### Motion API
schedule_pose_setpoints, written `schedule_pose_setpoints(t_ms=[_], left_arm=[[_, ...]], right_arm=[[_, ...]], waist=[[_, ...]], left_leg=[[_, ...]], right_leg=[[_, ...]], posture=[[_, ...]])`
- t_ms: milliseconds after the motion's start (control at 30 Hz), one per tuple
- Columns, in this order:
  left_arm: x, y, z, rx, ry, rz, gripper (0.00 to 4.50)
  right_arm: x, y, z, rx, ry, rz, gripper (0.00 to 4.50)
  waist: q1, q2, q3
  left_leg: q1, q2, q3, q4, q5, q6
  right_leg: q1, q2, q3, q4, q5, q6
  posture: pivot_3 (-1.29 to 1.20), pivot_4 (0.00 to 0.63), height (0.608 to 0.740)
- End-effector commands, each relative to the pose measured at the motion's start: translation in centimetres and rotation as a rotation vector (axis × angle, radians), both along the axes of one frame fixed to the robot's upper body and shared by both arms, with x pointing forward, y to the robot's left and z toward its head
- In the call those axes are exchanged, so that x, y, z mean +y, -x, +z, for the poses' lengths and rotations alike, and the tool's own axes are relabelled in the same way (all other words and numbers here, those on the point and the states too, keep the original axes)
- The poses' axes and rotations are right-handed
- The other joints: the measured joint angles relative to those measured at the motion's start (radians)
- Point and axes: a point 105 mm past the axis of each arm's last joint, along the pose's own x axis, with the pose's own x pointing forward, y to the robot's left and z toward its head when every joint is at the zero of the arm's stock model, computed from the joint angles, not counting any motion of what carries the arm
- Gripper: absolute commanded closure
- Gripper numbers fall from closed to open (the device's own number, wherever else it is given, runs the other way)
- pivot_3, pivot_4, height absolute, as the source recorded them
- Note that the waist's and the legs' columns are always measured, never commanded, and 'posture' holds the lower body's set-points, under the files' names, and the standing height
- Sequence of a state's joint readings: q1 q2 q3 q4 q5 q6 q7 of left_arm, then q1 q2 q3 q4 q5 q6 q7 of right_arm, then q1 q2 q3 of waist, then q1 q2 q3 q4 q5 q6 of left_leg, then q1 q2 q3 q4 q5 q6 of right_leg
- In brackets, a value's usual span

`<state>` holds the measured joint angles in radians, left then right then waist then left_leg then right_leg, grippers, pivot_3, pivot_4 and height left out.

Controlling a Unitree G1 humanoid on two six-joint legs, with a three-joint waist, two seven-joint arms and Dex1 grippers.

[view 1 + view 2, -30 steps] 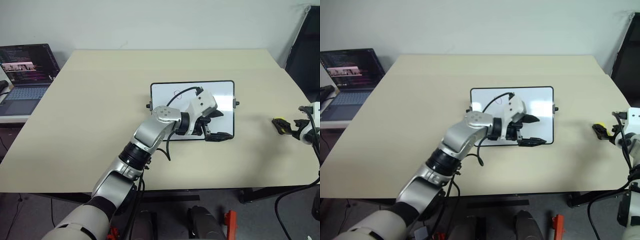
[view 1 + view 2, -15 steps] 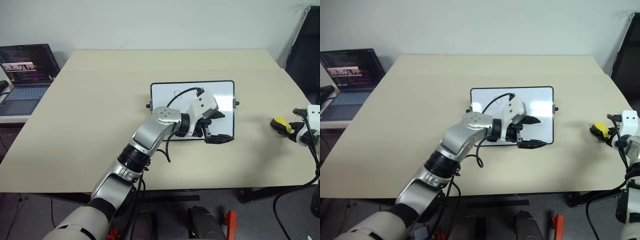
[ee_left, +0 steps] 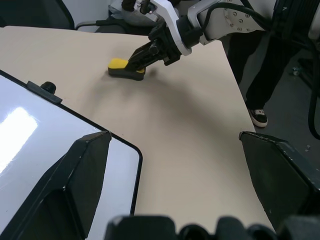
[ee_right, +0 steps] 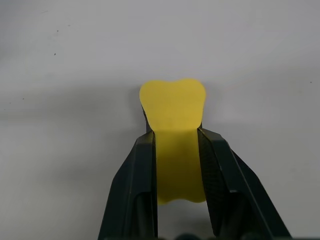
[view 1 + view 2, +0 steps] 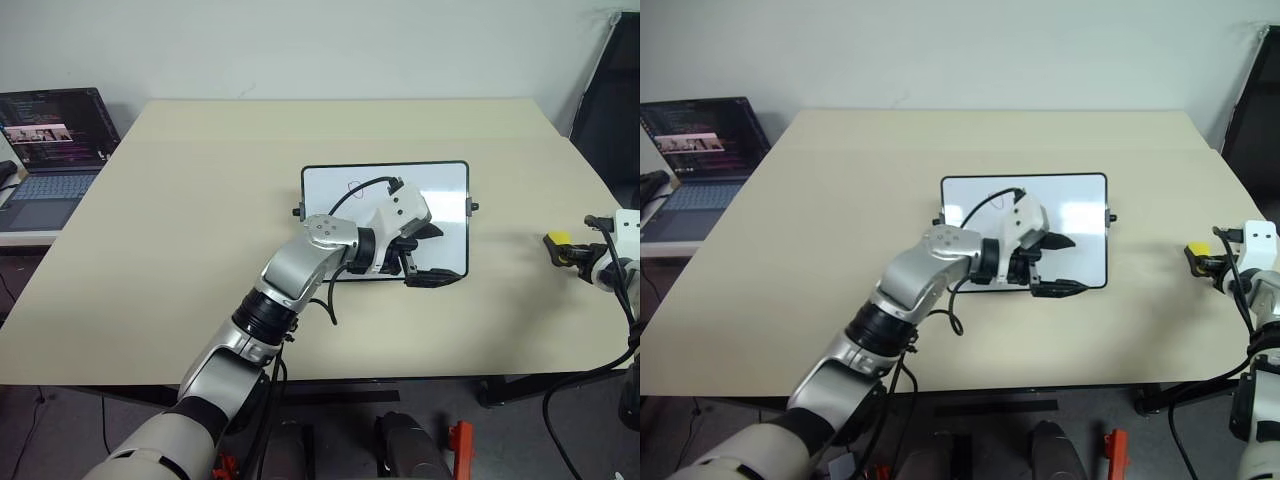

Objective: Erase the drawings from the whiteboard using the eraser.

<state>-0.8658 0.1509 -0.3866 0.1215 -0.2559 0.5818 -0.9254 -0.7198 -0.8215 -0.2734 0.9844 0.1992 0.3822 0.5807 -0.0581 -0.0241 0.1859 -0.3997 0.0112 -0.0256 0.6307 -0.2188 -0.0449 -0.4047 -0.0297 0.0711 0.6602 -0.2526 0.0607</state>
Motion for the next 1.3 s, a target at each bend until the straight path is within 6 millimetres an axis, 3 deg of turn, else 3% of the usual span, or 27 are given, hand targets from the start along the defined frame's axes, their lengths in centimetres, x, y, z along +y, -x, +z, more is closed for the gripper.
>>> schedule_pose_setpoints(t_ms=[33, 200, 367, 467, 767, 900, 967, 1033, 1100, 1300], left_arm=[[-0.2, 0.3, 1.0, -0.035, 0.032, -0.009, 0.00], [-0.1, 0.1, 0.9, -0.034, 0.032, -0.002, 0.00], [1.5, -1.1, 0.8, -0.043, 0.023, 0.053, 0.00], [3.2, -2.1, 0.5, -0.050, 0.008, 0.108, 0.00], [10.5, -4.6, 0.6, -0.140, -0.026, 0.303, 0.00], [15.2, -5.2, 2.1, -0.179, 0.026, 0.415, 0.00], [16.5, -4.6, 2.3, -0.206, 0.023, 0.417, 0.00], [17.8, -3.4, 2.2, -0.231, -0.015, 0.405, 0.00], [18.5, -2.8, 2.4, -0.237, 0.005, 0.424, 0.00], [20.2, -2.4, 1.2, -0.210, -0.007, 0.509, 0.00]], right_arm=[[-0.2, -0.1, 0.5, -0.014, 0.021, -0.004, 3.66], [0.1, 0.1, 0.6, -0.019, 0.016, 0.019, 3.66], [1.0, 0.7, 3.5, -0.092, 0.031, 0.090, 3.66], [2.7, 1.4, 5.2, -0.136, 0.042, 0.164, 3.66], [10.5, 2.7, 13.6, -0.383, 0.084, 0.399, 3.67], [17.1, 2.2, 16.7, -0.512, 0.077, 0.588, 3.67], [19.6, 1.5, 17.0, -0.542, 0.055, 0.636, 3.67], [23.8, 0.5, 16.2, -0.557, 0.090, 0.737, 3.67], [26.3, -0.3, 15.4, -0.566, 0.085, 0.780, 3.67], [29.9, -2.4, 12.7, -0.540, 0.226, 0.827, 3.77]], waist=[[0.000, 0.000, 0.000], [0.000, 0.000, 0.000], [0.000, 0.000, 0.000], [-0.002, 0.001, 0.000], [-0.001, 0.001, 0.000], [-0.007, 0.001, 0.000], [-0.005, 0.001, 0.000], [-0.006, 0.001, 0.000], [-0.006, 0.001, 0.000], [0.023, 0.000, 0.000]], left_leg=[[0.000, 0.000, 0.000, 0.000, 0.000, 0.000], [0.000, 0.000, 0.000, 0.000, 0.000, 0.000], [0.000, 0.000, 0.000, 0.000, 0.000, 0.000], [0.000, 0.000, 0.000, 0.000, 0.000, 0.000], [0.000, 0.001, -0.001, 0.000, 0.000, 0.000], [0.000, 0.002, 0.000, 0.000, 0.000, 0.000], [0.000, 0.003, -0.001, 0.000, 0.000, 0.000], [0.000, 0.003, -0.001, 0.000, 0.000, 0.000], [0.000, 0.004, 0.000, -0.001, 0.000, 0.000], [-0.003, 0.003, -0.001, 0.000, 0.000, 0.000]], right_leg=[[0.000, 0.000, 0.000, 0.000, 0.000, 0.000], [0.000, 0.000, 0.000, 0.000, 0.000, 0.000], [0.000, 0.000, 0.000, 0.000, 0.000, 0.000], [0.000, 0.000, 0.000, 0.001, 0.000, 0.000], [0.000, 0.001, 0.000, 0.002, 0.000, 0.001], [-0.001, 0.001, 0.000, 0.002, 0.000, 0.000], [-0.001, 0.002, -0.001, 0.002, 0.000, 0.000], [-0.001, 0.002, -0.001, 0.001, 0.000, 0.000], [-0.002, 0.002, -0.001, 0.001, 0.000, 0.000], [-0.003, 0.000, -0.003, 0.001, 0.000, -0.001]], posture=[[0.00, 0.150, 0.740], [0.00, 0.150, 0.740], [0.00, 0.150, 0.740], [0.00, 0.150, 0.740], [0.00, 0.150, 0.740], [0.00, 0.150, 0.740], [0.00, 0.150, 0.740], [0.00, 0.150, 0.740], [0.00, 0.150, 0.740], [0.00, 0.150, 0.740]])
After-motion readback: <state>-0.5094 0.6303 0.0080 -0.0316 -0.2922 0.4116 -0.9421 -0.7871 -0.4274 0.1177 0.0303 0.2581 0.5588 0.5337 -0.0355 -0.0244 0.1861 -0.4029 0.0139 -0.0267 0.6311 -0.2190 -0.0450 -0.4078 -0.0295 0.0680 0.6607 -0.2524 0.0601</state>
